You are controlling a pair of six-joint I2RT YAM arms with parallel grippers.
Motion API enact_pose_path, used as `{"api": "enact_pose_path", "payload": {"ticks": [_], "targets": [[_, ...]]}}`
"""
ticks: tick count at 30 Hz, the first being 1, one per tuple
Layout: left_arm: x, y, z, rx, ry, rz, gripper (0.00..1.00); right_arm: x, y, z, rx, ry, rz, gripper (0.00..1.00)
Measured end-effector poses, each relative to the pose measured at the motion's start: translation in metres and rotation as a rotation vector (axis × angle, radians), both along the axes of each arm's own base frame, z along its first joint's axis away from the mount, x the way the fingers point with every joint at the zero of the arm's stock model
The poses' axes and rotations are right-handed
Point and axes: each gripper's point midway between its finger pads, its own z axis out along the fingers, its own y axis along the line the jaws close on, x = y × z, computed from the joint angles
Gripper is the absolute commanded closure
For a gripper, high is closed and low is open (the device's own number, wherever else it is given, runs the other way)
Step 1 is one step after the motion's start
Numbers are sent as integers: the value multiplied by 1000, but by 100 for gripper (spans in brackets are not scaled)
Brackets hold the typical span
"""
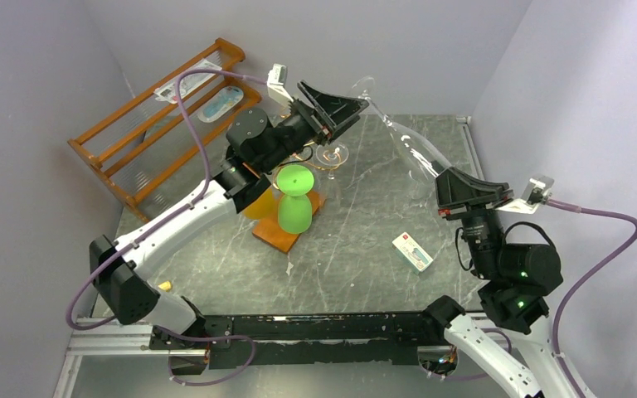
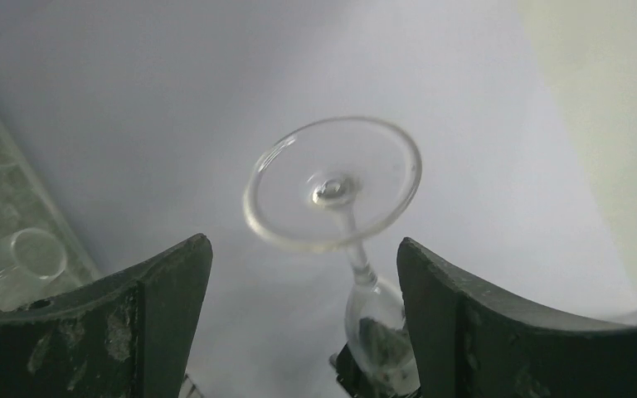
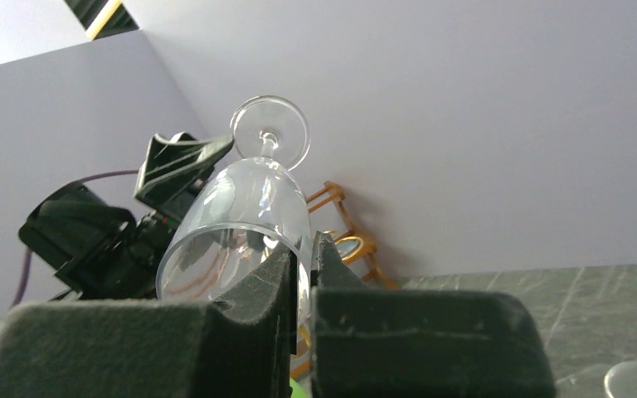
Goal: Place the wine glass upside down on the wine glass rack
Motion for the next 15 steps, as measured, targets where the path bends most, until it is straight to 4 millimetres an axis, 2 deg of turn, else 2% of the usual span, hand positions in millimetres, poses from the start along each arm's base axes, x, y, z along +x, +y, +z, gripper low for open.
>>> {"api": "enact_pose_path", "payload": {"ticks": [3,6,12,15], "targets": [[4,-7,7,-45,3,-4,18,2,9,-4,2,1,40,100],[6,-13,14,-78,-2,-10,31,4,16,-7,1,6,68,100],[9,-16,17,-117,11,8,65,6,20,-3,4,-9,77,100],[8,-14,26,-159,7,15,73,6,19,-3,3,-11,75,100]]}}
